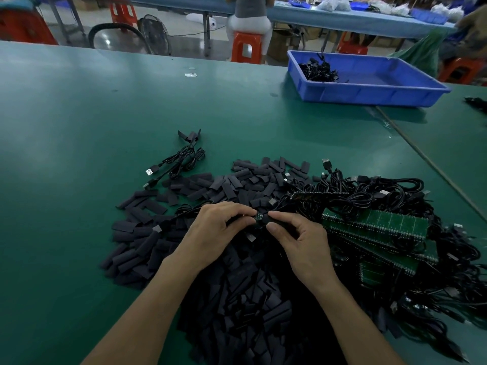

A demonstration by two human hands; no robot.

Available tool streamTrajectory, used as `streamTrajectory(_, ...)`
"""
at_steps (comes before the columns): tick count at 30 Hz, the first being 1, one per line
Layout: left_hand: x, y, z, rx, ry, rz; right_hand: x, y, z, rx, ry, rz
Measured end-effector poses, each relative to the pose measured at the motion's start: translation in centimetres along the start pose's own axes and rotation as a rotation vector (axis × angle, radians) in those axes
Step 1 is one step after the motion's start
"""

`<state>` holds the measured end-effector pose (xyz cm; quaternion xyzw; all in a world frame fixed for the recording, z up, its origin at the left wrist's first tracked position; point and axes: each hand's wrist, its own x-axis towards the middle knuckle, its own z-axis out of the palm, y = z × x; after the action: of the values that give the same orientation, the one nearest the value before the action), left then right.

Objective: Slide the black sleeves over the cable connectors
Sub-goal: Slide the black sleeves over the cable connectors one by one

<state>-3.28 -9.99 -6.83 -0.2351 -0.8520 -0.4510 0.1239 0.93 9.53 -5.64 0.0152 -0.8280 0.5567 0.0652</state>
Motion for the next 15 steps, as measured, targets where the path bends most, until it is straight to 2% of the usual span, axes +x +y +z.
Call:
streamTrajectory(7, -0.07, 0.18, -0.05, 0.019, -0.063, -0.009, -0.06, 0.32, 0.32, -0.045, 0.039, -0.038)
streamTrajectory(15, -0.10, 0.39, -0.23, 0.111, -0.040, 0.027, 0.18, 0.44, 0.27, -0.024, 0.000, -0.045)
